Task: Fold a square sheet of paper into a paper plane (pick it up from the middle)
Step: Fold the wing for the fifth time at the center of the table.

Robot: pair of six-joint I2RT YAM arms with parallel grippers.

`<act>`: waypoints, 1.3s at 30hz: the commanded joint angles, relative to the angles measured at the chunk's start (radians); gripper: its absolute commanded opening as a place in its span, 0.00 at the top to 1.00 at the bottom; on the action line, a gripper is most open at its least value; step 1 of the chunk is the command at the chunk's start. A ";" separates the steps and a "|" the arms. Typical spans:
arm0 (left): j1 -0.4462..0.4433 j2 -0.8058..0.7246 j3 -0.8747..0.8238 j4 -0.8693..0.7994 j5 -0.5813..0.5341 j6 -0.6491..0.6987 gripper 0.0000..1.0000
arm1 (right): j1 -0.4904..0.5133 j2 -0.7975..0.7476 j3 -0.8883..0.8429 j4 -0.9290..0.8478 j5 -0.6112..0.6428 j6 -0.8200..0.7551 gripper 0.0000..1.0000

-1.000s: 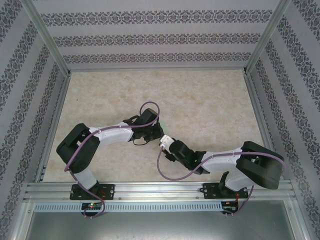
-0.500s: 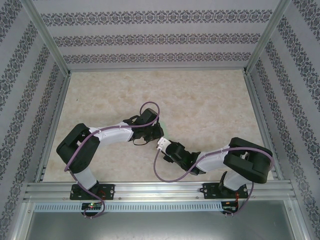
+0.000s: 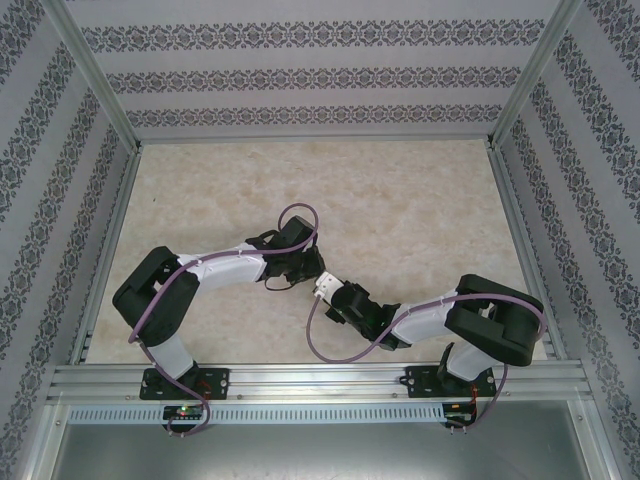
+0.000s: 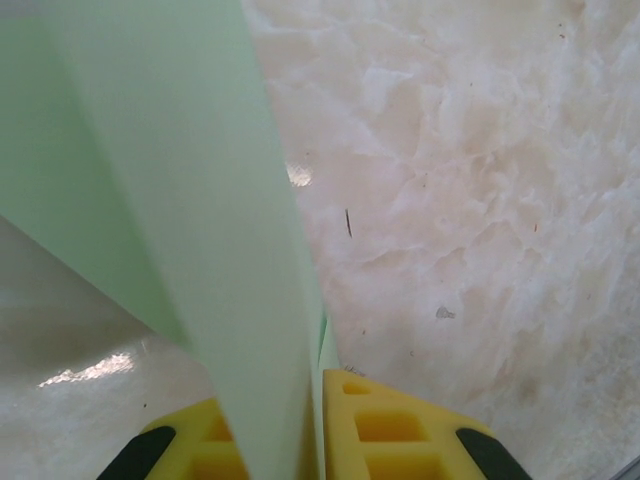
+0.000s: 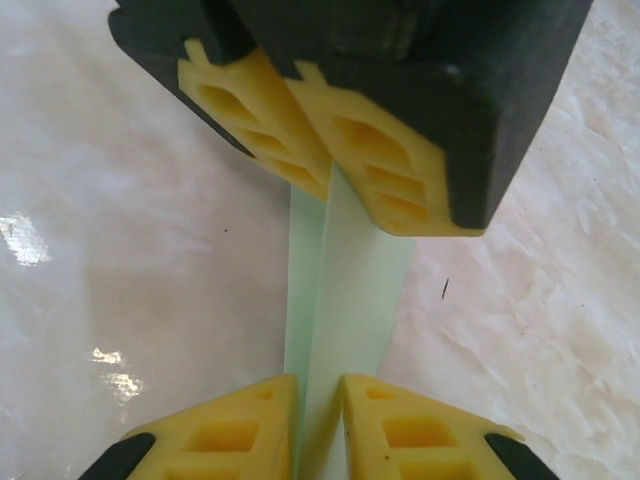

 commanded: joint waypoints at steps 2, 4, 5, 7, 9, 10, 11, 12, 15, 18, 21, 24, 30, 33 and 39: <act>0.013 0.002 0.017 -0.036 -0.021 0.011 0.86 | 0.011 -0.034 0.002 0.046 0.007 0.040 0.78; 0.013 0.000 0.013 -0.034 -0.020 0.008 0.86 | 0.011 -0.051 0.002 0.043 0.002 0.035 0.77; 0.013 -0.001 0.012 -0.034 -0.021 0.007 0.86 | 0.011 -0.051 0.001 0.047 0.005 0.030 0.77; 0.013 -0.002 0.013 -0.033 -0.021 0.007 0.86 | 0.011 -0.051 -0.004 0.053 0.007 0.022 0.75; 0.013 -0.001 0.014 -0.032 -0.021 0.007 0.86 | 0.011 -0.051 -0.010 0.070 0.007 0.017 0.75; 0.013 -0.002 0.013 -0.031 -0.019 0.007 0.86 | 0.011 -0.050 -0.009 0.067 0.002 0.017 0.75; 0.013 -0.002 0.015 -0.030 -0.018 0.007 0.86 | 0.010 -0.048 -0.006 0.066 0.003 0.017 0.77; 0.013 -0.004 0.016 -0.032 -0.019 0.009 0.86 | 0.011 -0.041 -0.004 0.063 0.004 0.017 0.79; 0.015 -0.004 0.014 -0.031 -0.019 0.010 0.86 | 0.010 -0.018 0.002 0.058 0.019 0.023 0.81; 0.015 -0.007 0.012 -0.029 -0.018 0.010 0.86 | 0.011 -0.005 0.005 0.060 0.025 0.030 0.83; 0.015 -0.008 0.009 -0.025 -0.017 0.009 0.86 | 0.011 0.001 0.008 0.056 0.024 0.033 0.85; 0.015 -0.010 0.008 -0.022 -0.018 0.009 0.86 | 0.010 0.011 0.008 0.054 0.027 0.034 0.87; 0.016 -0.011 0.010 -0.024 -0.018 0.009 0.86 | 0.010 0.014 0.010 0.051 0.032 0.050 0.93; 0.018 -0.015 0.007 -0.025 -0.021 0.009 0.85 | 0.011 0.011 0.020 0.040 0.021 0.066 0.97; 0.031 -0.078 -0.020 -0.036 -0.071 0.008 0.72 | -0.015 0.006 0.050 -0.012 -0.080 0.185 1.00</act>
